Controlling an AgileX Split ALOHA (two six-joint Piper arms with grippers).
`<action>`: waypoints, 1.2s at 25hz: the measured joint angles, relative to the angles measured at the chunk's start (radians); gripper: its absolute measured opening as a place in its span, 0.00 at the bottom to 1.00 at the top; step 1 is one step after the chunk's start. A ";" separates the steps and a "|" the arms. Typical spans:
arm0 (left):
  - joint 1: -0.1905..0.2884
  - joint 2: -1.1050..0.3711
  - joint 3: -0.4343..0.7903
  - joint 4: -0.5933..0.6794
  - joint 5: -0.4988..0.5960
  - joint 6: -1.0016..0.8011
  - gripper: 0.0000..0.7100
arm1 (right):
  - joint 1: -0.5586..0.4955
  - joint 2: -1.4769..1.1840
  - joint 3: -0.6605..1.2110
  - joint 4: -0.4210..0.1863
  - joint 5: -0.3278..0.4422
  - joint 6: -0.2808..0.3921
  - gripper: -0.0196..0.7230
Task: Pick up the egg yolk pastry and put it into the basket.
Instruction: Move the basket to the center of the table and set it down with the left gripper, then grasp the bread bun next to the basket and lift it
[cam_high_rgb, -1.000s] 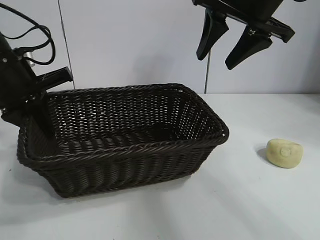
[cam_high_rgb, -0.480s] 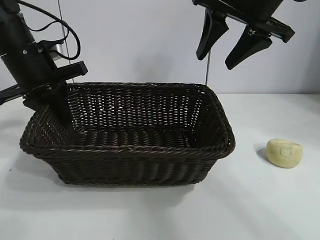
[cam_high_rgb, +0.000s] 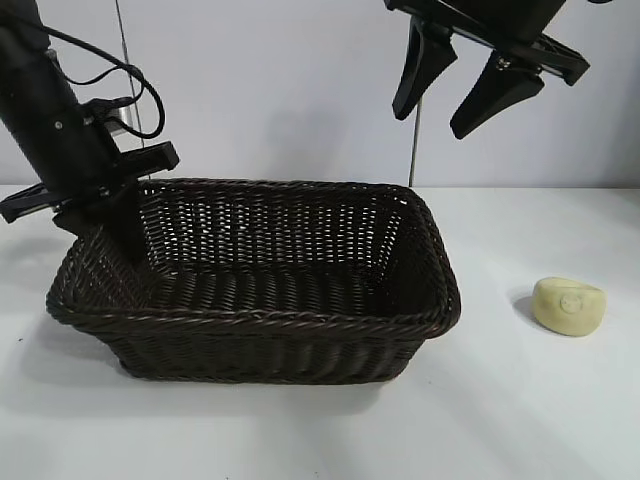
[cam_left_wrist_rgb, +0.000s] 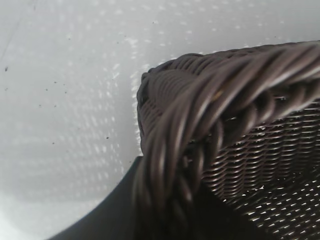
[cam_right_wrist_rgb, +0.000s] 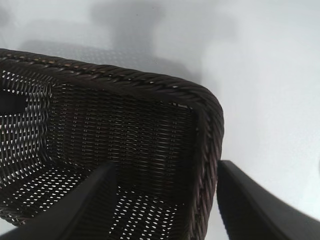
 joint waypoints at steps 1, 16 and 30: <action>0.000 0.000 0.000 -0.003 0.000 0.000 0.28 | 0.000 0.000 0.000 0.000 0.000 0.000 0.61; 0.000 -0.100 -0.002 0.027 0.022 0.000 0.71 | 0.000 0.000 0.000 0.002 -0.001 0.000 0.61; -0.044 -0.260 -0.002 -0.112 0.007 -0.020 0.71 | 0.000 0.000 0.000 0.002 -0.008 0.000 0.61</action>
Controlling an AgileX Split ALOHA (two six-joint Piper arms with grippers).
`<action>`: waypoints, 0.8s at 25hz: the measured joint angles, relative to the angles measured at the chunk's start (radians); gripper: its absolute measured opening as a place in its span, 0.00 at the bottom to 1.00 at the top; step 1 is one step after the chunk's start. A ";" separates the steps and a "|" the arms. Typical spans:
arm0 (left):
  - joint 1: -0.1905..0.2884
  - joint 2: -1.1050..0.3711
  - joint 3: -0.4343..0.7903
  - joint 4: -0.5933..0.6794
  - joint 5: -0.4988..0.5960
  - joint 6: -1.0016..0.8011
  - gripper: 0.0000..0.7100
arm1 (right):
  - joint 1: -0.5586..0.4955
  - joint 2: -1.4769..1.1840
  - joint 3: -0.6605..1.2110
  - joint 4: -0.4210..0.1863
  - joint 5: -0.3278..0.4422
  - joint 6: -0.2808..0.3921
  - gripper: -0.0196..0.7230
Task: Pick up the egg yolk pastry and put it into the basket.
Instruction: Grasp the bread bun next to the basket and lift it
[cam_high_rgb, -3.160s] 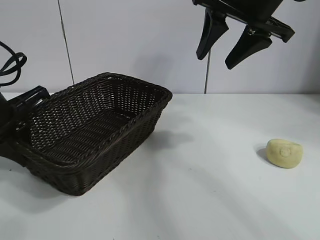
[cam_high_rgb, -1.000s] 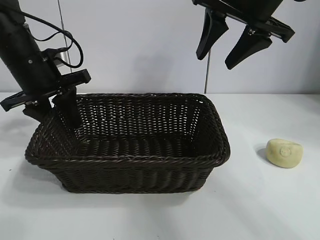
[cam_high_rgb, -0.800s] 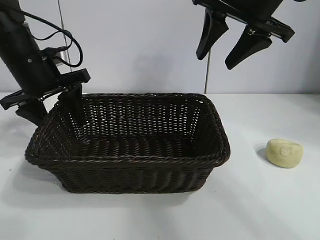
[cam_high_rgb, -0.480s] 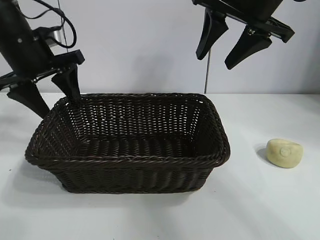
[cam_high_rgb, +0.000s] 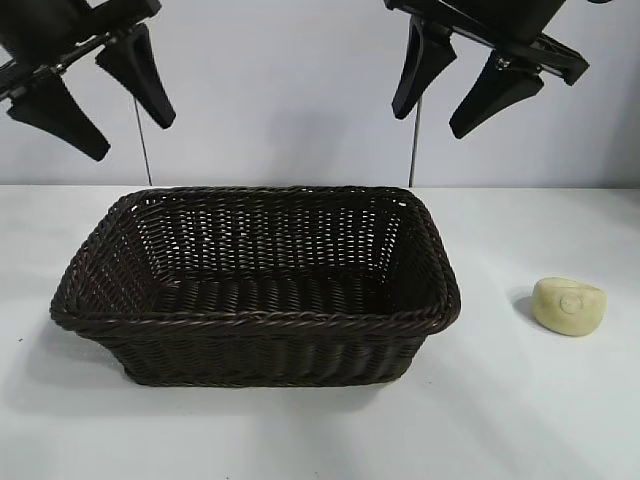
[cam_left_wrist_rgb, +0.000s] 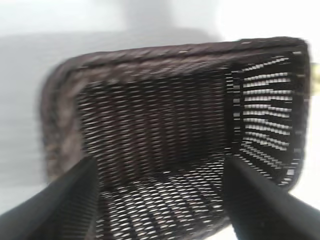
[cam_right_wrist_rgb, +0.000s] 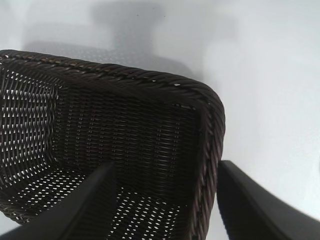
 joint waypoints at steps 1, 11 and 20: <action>-0.018 0.000 0.001 -0.001 -0.012 0.000 0.71 | 0.000 0.000 0.000 0.000 -0.001 0.000 0.61; -0.061 0.058 0.005 -0.014 -0.050 -0.006 0.71 | 0.000 0.000 0.000 0.000 -0.016 0.000 0.61; -0.061 0.059 0.005 -0.014 -0.050 -0.006 0.71 | 0.000 0.000 0.000 0.000 -0.016 0.000 0.61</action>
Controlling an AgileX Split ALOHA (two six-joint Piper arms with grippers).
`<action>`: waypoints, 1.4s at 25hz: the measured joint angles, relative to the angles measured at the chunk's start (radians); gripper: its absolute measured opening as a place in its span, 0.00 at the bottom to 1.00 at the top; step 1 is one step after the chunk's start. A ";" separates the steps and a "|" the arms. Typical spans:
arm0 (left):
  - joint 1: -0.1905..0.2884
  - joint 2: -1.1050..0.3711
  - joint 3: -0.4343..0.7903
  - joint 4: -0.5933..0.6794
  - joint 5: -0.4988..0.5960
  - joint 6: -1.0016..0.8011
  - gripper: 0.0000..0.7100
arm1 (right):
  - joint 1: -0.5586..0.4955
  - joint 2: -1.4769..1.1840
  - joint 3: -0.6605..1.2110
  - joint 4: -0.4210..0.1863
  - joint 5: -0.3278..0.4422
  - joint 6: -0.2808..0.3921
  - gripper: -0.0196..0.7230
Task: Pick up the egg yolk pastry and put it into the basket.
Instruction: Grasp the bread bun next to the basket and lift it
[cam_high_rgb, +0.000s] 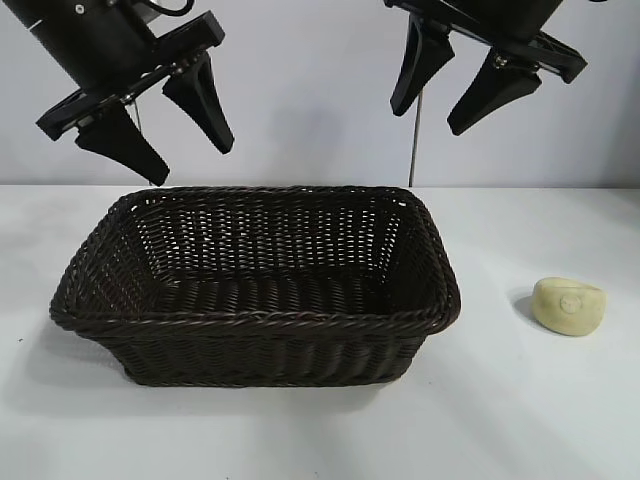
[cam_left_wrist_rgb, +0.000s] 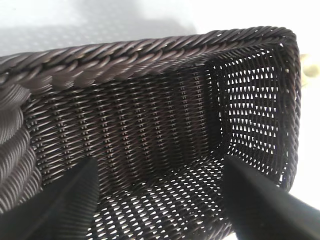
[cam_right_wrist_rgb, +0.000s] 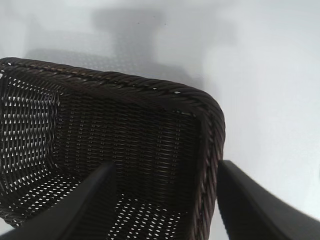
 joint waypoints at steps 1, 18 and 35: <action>0.000 0.000 0.000 0.000 0.000 0.000 0.71 | 0.000 0.000 0.000 0.000 0.000 0.000 0.61; 0.003 0.000 -0.041 0.000 0.023 0.000 0.71 | -0.134 0.000 0.000 -0.011 0.091 -0.031 0.61; 0.003 0.000 -0.041 0.000 0.024 0.000 0.71 | -0.285 0.000 0.099 -0.162 0.185 -0.069 0.65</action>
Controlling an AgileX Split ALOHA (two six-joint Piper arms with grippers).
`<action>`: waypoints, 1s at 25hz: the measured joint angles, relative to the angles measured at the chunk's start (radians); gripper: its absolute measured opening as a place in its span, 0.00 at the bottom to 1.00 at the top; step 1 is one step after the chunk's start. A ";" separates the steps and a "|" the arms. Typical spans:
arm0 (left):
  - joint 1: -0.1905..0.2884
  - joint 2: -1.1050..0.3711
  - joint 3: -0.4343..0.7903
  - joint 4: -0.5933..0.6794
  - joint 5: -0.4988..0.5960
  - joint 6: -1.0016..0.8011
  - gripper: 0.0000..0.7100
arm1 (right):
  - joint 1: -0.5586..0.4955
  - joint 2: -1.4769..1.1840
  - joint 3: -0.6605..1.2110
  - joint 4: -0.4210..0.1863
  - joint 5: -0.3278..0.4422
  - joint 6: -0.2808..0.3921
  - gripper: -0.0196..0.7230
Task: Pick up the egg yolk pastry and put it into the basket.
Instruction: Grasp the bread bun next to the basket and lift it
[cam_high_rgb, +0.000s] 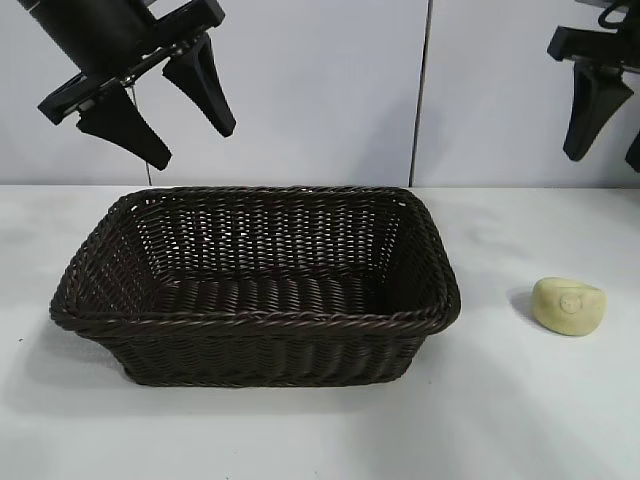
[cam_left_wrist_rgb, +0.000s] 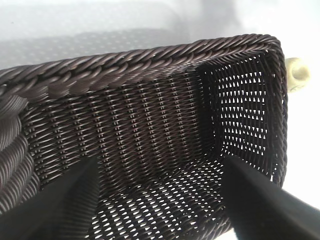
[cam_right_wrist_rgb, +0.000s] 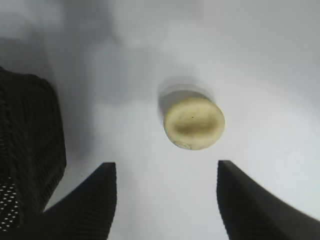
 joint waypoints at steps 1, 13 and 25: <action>0.000 0.000 0.000 0.000 0.000 0.000 0.71 | 0.000 0.000 0.031 -0.004 -0.014 -0.002 0.68; 0.000 0.000 0.000 0.000 0.000 0.000 0.71 | 0.000 0.115 0.182 -0.014 -0.237 0.036 0.72; 0.000 0.000 0.000 0.000 0.001 0.000 0.71 | 0.000 0.233 0.182 -0.030 -0.341 0.103 0.48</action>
